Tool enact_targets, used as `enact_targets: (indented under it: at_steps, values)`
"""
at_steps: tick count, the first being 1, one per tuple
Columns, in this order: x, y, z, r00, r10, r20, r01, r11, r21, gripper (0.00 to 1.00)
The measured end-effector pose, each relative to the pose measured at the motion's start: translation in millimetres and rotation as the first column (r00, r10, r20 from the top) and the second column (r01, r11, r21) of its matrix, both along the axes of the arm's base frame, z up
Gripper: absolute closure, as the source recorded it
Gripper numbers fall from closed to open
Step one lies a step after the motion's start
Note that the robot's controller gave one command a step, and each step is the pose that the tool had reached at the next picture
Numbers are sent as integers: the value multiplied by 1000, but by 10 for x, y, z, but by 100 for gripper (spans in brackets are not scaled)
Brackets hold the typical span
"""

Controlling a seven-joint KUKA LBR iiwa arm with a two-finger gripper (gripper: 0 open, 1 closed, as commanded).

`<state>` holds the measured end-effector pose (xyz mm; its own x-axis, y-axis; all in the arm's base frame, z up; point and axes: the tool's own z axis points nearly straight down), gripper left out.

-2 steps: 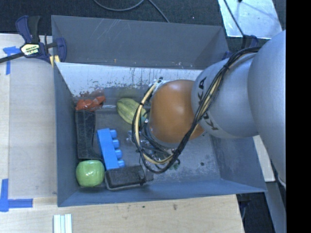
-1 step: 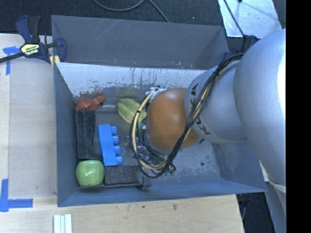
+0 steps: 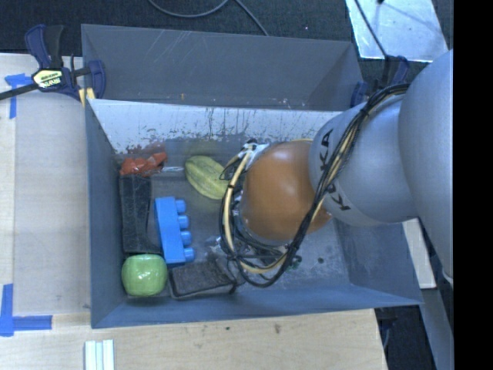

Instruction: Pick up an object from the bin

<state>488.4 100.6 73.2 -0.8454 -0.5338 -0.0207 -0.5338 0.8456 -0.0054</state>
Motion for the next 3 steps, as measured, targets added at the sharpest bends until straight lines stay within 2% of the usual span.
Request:
enact_targets:
  at_steps: [2, 3]
  values:
    - [-8, -1, 26, 1000, 0, -2, 0, 1000, 0, 100]
    - [-43, -13, 219, 1000, 0, -13, -1, 1000, -4, 100]
